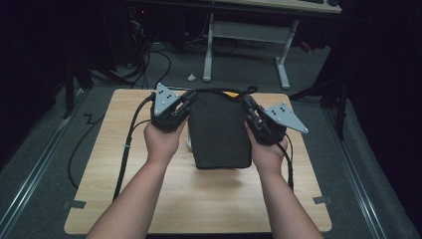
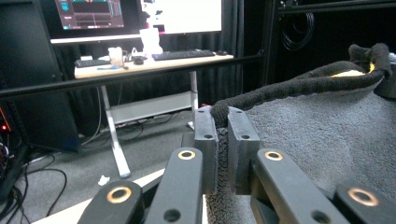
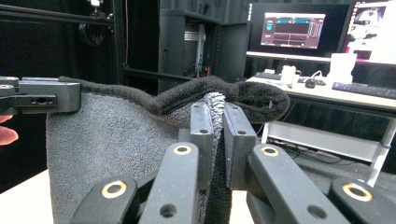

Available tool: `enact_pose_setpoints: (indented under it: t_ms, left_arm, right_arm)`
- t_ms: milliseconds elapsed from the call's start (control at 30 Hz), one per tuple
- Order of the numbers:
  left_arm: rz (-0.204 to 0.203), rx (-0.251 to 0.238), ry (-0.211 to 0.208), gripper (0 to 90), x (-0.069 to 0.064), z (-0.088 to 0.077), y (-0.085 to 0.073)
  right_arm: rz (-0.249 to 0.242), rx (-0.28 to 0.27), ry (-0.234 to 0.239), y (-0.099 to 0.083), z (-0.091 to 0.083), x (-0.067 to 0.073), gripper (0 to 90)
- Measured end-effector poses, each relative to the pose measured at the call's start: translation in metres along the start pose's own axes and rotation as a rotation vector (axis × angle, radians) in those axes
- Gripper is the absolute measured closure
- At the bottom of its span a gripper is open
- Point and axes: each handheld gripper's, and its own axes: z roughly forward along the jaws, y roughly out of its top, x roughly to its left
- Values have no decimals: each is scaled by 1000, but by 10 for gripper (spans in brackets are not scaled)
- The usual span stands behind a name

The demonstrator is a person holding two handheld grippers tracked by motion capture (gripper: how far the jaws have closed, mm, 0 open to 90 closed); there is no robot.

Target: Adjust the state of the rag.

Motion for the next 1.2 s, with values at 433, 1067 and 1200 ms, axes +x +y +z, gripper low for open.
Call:
enact_pose_setpoints:
  t_ms: [433, 1067, 1200]
  left_arm:
    - [44, -13, 15, 845, 13, 24, 24]
    - [40, 33, 19, 844, 45, 76, 14]
    - [43, 58, 14, 844, 50, 83, 2]
  right_arm:
    - [35, -13, -1, 14, 28, -19, 849]
    - [52, 84, -17, 7, 89, -43, 848]
    - [43, 115, -14, -4, 99, -47, 847]
